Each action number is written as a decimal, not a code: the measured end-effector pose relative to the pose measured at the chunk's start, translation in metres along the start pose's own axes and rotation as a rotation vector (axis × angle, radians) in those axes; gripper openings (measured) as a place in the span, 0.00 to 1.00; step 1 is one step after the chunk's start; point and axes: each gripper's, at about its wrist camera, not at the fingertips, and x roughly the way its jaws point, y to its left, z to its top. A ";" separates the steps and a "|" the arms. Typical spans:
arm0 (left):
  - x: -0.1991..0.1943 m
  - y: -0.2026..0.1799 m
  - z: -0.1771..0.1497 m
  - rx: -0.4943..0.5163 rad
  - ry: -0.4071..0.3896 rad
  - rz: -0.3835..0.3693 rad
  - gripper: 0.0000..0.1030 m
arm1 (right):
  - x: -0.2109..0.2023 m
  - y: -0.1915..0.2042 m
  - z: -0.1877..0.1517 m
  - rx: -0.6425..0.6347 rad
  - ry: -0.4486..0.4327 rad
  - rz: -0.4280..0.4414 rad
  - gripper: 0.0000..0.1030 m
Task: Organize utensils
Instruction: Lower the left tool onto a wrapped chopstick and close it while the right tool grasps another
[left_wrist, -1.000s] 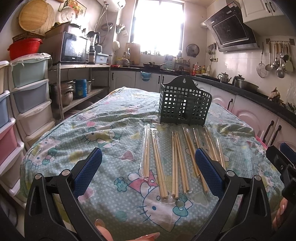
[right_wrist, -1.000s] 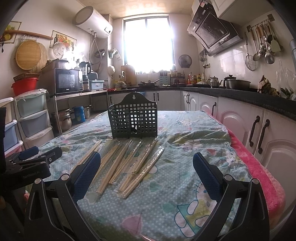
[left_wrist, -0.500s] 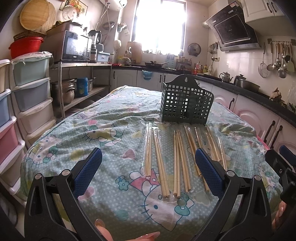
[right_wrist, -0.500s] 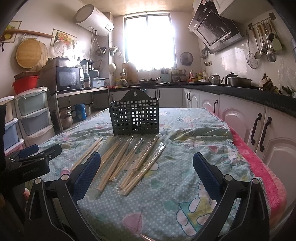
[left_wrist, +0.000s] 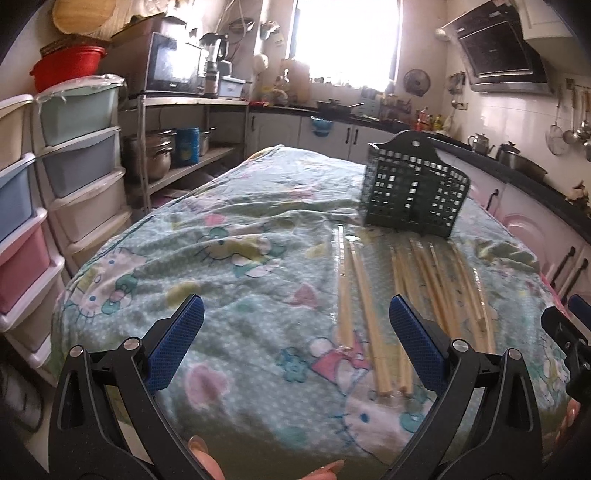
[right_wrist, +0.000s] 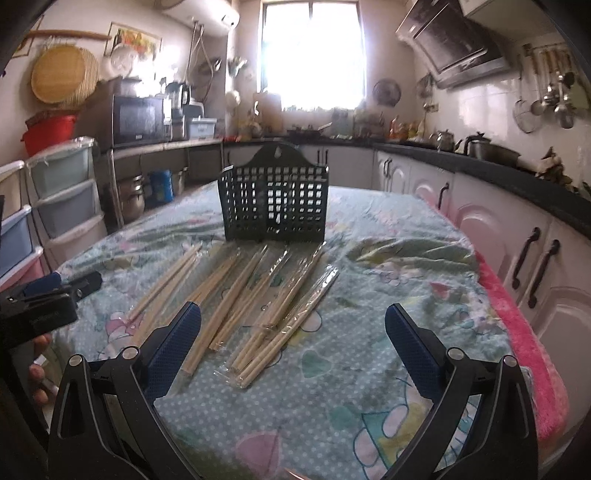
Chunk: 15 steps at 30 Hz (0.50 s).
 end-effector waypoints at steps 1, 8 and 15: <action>0.001 0.004 0.002 -0.006 0.005 0.002 0.89 | 0.002 0.001 0.002 -0.006 0.007 0.005 0.94; 0.015 0.022 0.022 -0.040 0.034 -0.052 0.89 | 0.030 0.004 0.024 -0.021 0.073 0.085 0.94; 0.046 0.017 0.049 0.004 0.093 -0.114 0.89 | 0.069 -0.001 0.046 0.012 0.150 0.150 0.94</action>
